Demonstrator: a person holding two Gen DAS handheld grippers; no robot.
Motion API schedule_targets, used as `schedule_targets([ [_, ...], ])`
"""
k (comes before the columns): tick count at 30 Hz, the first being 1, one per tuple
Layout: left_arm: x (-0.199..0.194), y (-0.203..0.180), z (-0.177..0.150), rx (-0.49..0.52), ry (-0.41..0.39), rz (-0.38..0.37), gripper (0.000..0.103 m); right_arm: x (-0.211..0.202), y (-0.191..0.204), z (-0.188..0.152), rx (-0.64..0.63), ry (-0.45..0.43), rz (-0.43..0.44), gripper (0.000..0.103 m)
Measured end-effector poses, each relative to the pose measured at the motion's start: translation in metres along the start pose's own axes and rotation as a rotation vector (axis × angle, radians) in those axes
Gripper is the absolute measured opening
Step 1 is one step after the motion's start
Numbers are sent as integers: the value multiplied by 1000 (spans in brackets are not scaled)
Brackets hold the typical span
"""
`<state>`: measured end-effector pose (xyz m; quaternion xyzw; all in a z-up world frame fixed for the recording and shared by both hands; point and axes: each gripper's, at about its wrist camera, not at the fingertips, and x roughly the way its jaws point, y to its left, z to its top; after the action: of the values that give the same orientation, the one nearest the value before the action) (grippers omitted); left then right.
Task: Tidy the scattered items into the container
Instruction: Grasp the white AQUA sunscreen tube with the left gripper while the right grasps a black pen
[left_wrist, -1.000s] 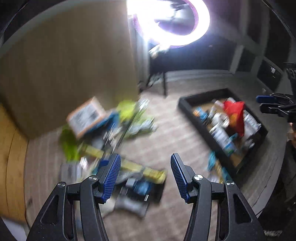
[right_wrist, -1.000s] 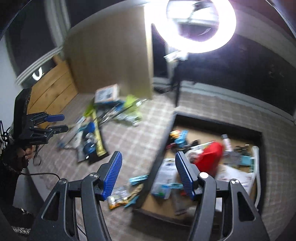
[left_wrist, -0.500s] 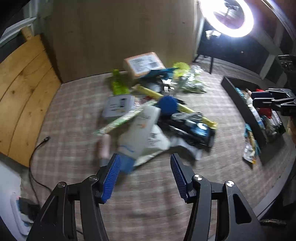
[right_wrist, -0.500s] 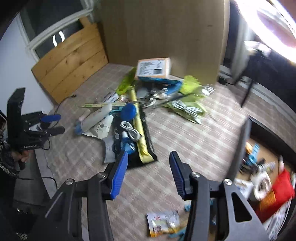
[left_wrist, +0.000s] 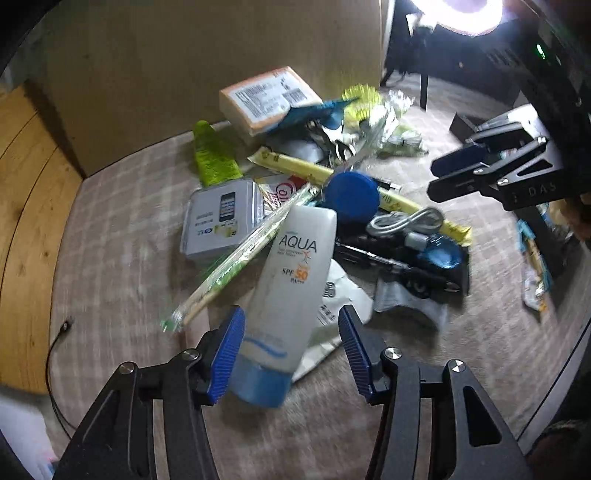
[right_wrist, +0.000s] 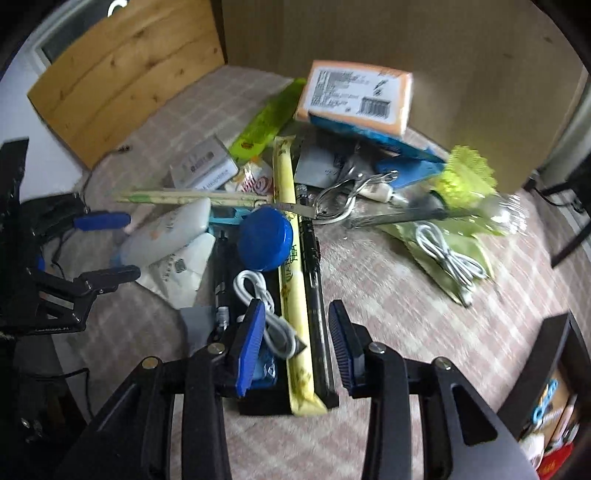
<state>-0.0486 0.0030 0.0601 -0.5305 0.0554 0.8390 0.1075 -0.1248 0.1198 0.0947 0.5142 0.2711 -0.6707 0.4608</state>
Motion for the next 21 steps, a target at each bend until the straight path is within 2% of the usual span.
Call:
schedule_targets([
  [3, 13, 0, 3, 16, 26, -10, 51, 18, 0, 4, -16, 40, -4, 35],
  [9, 32, -4, 9, 64, 56, 17, 51, 29, -5, 12, 4, 52, 26, 35],
  [17, 36, 4, 16, 31, 48, -23, 45, 46, -13, 21, 22, 89, 44, 34],
  [18, 36, 4, 15, 33, 45, -26, 44, 46, -15, 22, 30, 86, 51, 32],
  [19, 36, 4, 15, 33, 41, -30, 44, 46, -17, 23, 40, 80, 55, 26],
  [21, 34, 6, 13, 22, 36, -39, 44, 44, -19, 23, 44, 72, 48, 22],
])
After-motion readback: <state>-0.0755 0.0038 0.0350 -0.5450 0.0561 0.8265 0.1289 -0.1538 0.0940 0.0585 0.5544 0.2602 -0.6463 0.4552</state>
